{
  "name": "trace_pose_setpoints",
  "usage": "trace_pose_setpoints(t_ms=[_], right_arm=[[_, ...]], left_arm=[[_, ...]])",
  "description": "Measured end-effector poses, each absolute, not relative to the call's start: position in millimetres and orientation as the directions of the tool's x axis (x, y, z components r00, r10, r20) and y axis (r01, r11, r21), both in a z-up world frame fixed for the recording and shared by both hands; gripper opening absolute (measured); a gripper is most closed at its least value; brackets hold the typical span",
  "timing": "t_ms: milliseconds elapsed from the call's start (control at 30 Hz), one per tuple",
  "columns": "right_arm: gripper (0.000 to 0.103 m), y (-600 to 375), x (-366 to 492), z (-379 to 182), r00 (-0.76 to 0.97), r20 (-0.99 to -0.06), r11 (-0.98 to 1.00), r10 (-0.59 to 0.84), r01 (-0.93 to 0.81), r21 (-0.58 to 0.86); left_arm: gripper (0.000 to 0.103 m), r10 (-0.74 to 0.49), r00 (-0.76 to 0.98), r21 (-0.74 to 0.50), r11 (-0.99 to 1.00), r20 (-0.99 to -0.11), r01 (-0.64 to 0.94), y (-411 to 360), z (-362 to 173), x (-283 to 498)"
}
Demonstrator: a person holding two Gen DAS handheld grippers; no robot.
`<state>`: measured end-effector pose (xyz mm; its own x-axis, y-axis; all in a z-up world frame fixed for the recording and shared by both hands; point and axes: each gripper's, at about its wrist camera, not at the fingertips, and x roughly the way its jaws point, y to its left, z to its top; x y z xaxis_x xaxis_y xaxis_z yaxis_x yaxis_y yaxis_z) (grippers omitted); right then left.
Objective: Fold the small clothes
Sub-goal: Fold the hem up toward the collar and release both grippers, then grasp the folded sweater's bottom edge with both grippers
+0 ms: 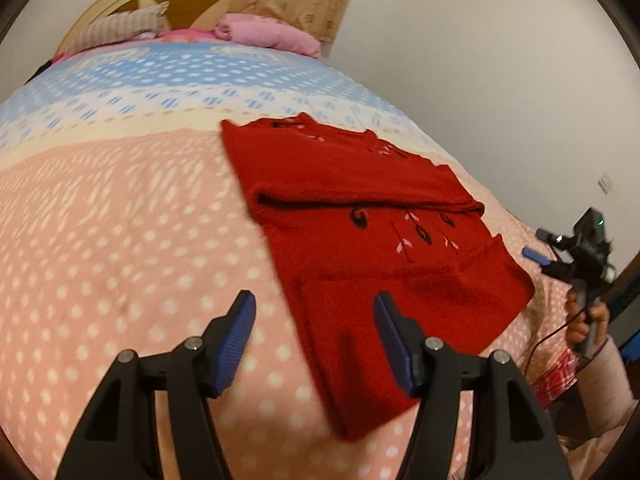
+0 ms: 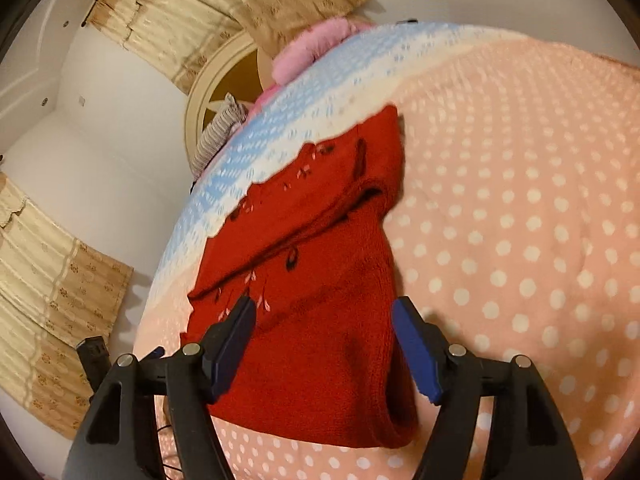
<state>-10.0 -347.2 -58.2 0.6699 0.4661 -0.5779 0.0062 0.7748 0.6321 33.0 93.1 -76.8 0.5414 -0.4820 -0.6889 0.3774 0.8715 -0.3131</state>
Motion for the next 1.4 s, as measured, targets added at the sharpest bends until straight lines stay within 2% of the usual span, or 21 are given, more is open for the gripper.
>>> trace_pose_setpoints(t_ms=[133,233,400,700,867,1000,1133,1167,1200,1267,1300,1333,1400], right_arm=[[0.071,-349,-22,-43,0.704,-0.574,0.803,0.418,0.009,0.596],[0.071,-350,-30,-40,0.708,-0.581,0.815,0.401,0.014,0.579],[0.071,-346,-39,-41,0.707,-0.591,0.832,0.389,0.005,0.554],[0.071,-339,-42,-38,0.725,-0.633,0.908,0.271,0.025,0.417],[0.071,-320,-30,-39,0.707,-0.668,0.956,0.233,-0.04,0.291],[0.071,-299,-7,-50,0.687,-0.71,0.987,0.152,-0.065,0.149],[0.071,-291,17,-69,0.647,-0.744,0.985,0.166,-0.082,0.149],[0.071,-288,21,-75,0.636,-0.752,0.985,0.172,-0.092,0.147],[0.062,-284,23,-78,0.632,-0.756,0.985,0.17,-0.101,0.137],[0.047,-272,24,-84,0.633,-0.766,0.993,0.107,-0.101,0.055],[0.033,-268,23,-83,0.642,-0.761,0.994,0.094,-0.101,0.037],[0.024,-266,21,-80,0.655,-0.751,0.995,0.085,-0.099,0.026],[0.019,-264,16,-73,0.671,-0.74,0.997,0.053,-0.08,-0.001]], left_arm=[[0.063,-0.486,0.542,-0.289,0.865,-0.685,0.41,80,-84,39],[0.057,-0.48,0.531,-0.299,0.87,-0.699,0.393,79,-91,40],[0.057,-0.514,0.522,-0.343,0.853,-0.68,0.393,79,-93,39],[0.057,-0.526,0.523,-0.349,0.846,-0.671,0.403,65,-99,42],[0.057,-0.564,0.515,-0.421,0.826,-0.646,0.375,73,-100,44],[0.057,-0.555,0.527,-0.406,0.831,-0.644,0.379,70,-101,42],[0.056,-0.531,0.542,-0.373,0.846,-0.651,0.38,66,-101,40],[0.05,-0.52,0.55,-0.355,0.853,-0.654,0.383,65,-101,38],[0.038,-0.503,0.559,-0.329,0.861,-0.66,0.387,62,-102,37],[0.019,-0.491,0.559,-0.312,0.867,-0.668,0.389,62,-103,37],[0.015,-0.496,0.556,-0.323,0.865,-0.667,0.385,64,-103,38],[0.014,-0.506,0.554,-0.344,0.861,-0.661,0.375,68,-102,39],[0.012,-0.512,0.559,-0.365,0.858,-0.652,0.36,72,-99,39]])
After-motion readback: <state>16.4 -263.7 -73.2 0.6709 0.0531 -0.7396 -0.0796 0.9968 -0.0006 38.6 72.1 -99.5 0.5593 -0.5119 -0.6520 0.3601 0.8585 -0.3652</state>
